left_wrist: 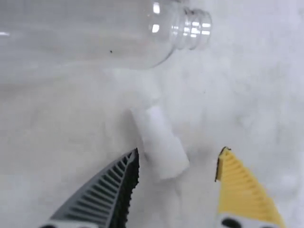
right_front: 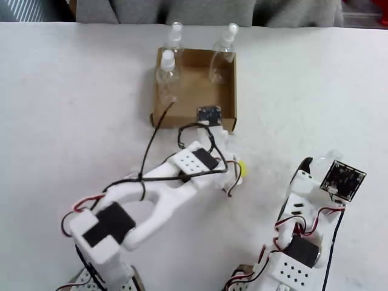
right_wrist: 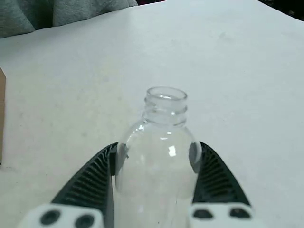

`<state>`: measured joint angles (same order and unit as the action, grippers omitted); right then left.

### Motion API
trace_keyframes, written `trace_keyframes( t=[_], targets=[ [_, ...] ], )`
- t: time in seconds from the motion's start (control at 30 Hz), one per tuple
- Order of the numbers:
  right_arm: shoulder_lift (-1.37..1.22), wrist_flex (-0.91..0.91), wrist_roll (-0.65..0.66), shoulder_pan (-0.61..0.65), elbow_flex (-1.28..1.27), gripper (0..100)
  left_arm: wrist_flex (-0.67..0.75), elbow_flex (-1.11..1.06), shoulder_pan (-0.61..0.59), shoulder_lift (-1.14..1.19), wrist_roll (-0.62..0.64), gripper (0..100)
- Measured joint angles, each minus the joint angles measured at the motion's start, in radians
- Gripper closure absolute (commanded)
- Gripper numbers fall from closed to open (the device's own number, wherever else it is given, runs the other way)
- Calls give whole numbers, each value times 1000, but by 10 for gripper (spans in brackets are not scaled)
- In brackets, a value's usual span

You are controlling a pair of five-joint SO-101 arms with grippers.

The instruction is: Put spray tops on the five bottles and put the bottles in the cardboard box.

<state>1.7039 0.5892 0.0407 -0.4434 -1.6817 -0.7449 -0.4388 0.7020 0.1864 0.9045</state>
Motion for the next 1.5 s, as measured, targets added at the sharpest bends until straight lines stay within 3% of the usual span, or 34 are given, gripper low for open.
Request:
trace_keyframes(
  t=[0.3, 0.37, 0.53, 0.73, 0.87, 1.13, 1.5],
  targets=[
    [0, 11, 0, 6, 0, 958, -2, 81, 0, 106, 8, 734],
    [0, 11, 0, 8, 0, 958, -2, 81, 0, 110, 8, 773],
    [0, 11, 0, 18, 0, 958, -2, 81, 12, 110, 8, 986],
    [0, 11, 0, 23, 0, 958, -2, 81, 15, 110, 8, 966],
    [0, 11, 0, 23, 0, 958, -26, 86, 15, 110, -130, 980],
    [0, 11, 0, 23, 0, 958, -213, 153, 40, 110, -451, 980],
    [0, 11, 0, 38, 0, 958, -229, 153, -34, 110, -502, 980]
  ],
)
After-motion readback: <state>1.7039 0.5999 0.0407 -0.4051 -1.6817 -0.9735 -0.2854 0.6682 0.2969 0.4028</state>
